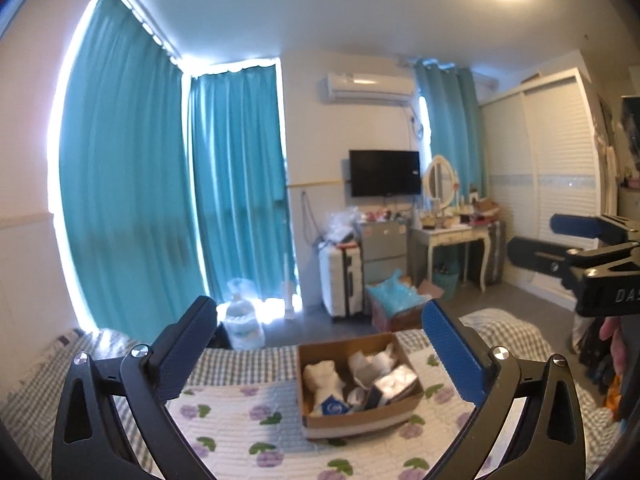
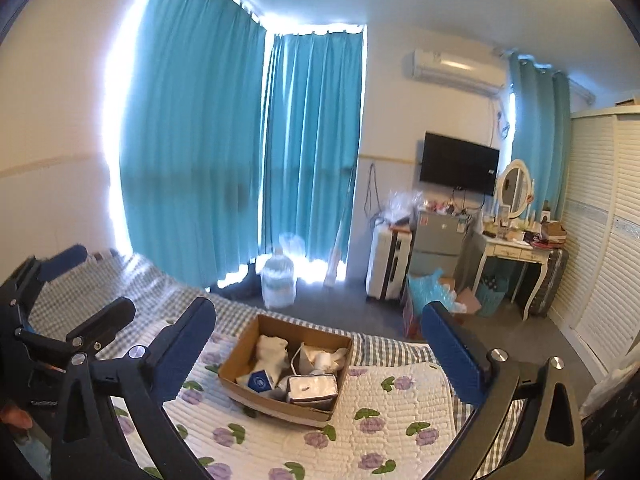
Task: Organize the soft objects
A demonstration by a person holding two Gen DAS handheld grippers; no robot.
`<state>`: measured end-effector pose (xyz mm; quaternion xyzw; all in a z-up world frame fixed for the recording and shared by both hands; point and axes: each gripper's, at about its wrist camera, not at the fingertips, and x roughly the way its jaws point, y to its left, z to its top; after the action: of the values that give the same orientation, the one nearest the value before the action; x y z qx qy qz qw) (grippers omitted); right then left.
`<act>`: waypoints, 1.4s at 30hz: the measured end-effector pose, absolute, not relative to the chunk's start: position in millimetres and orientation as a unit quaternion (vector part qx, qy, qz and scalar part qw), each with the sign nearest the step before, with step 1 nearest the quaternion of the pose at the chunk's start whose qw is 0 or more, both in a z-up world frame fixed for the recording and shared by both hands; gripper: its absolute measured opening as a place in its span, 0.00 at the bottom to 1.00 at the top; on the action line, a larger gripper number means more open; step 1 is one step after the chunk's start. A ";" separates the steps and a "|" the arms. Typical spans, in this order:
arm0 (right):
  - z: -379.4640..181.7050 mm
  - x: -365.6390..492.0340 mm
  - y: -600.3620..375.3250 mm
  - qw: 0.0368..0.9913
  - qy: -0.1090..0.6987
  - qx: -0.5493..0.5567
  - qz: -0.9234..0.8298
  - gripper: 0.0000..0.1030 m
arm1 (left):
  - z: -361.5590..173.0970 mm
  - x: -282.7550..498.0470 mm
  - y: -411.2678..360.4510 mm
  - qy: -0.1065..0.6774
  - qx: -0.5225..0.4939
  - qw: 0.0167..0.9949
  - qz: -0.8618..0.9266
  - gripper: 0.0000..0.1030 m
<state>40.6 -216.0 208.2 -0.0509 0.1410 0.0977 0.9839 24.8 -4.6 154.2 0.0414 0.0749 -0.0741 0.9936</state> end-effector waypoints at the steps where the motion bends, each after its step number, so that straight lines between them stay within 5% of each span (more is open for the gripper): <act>1: 206.1 34.5 -218.2 0.985 0.137 -0.046 0.096 1.00 | 149.2 24.2 -2.0 0.077 0.039 0.994 -0.070 1.00; 11: 110.0 25.4 -215.4 0.993 0.088 -0.016 0.079 1.00 | 55.8 37.5 13.0 0.072 0.024 0.997 -0.022 1.00; 21: -5.6 75.4 -205.9 0.984 0.168 -0.014 0.060 1.00 | -17.2 68.3 16.4 0.170 0.030 0.985 -0.026 1.00; 42: -16.6 74.6 -201.1 0.980 0.189 -0.021 0.054 1.00 | -27.6 64.1 16.1 0.182 0.020 0.983 -0.031 1.00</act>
<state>74.6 -201.1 -16.6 -0.0207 0.1890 0.0536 0.9803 64.1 16.1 -27.6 0.0200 0.1816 -0.0308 0.9827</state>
